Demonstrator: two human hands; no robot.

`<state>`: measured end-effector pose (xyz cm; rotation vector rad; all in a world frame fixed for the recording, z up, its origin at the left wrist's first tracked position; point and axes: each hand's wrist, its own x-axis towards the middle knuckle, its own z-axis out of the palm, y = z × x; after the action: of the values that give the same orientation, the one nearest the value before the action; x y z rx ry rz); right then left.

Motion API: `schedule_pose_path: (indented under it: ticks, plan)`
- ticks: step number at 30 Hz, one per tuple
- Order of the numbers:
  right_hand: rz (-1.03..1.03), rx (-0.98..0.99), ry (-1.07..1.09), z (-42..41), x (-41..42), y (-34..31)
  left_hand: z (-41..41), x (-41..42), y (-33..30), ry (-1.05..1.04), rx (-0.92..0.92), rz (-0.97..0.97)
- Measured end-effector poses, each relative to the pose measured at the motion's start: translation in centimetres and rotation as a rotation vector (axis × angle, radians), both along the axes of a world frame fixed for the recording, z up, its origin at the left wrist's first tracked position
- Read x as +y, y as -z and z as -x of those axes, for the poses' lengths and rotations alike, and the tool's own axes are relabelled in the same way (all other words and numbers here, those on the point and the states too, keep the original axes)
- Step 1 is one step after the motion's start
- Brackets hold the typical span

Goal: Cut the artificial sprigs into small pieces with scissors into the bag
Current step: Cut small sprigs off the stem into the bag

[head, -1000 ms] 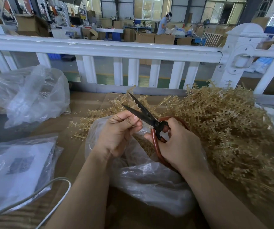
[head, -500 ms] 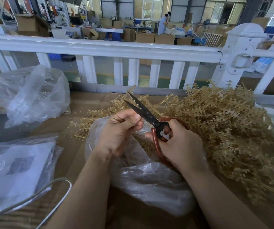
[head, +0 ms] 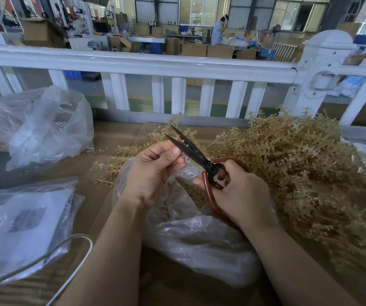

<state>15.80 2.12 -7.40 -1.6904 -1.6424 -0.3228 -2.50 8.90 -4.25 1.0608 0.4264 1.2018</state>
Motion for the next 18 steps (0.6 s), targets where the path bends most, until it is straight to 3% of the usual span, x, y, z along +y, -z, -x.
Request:
schedule_pose_path:
  ticks: [8,18]
  plan:
    - [0.033,0.015,0.009,-0.20,0.33,0.41,-0.23,0.06,0.23,-0.084,0.062,-0.086]
    - [0.077,-0.011,0.022,-0.22,0.25,0.01,-0.55,-0.11,0.09,-0.147,0.070,-0.029]
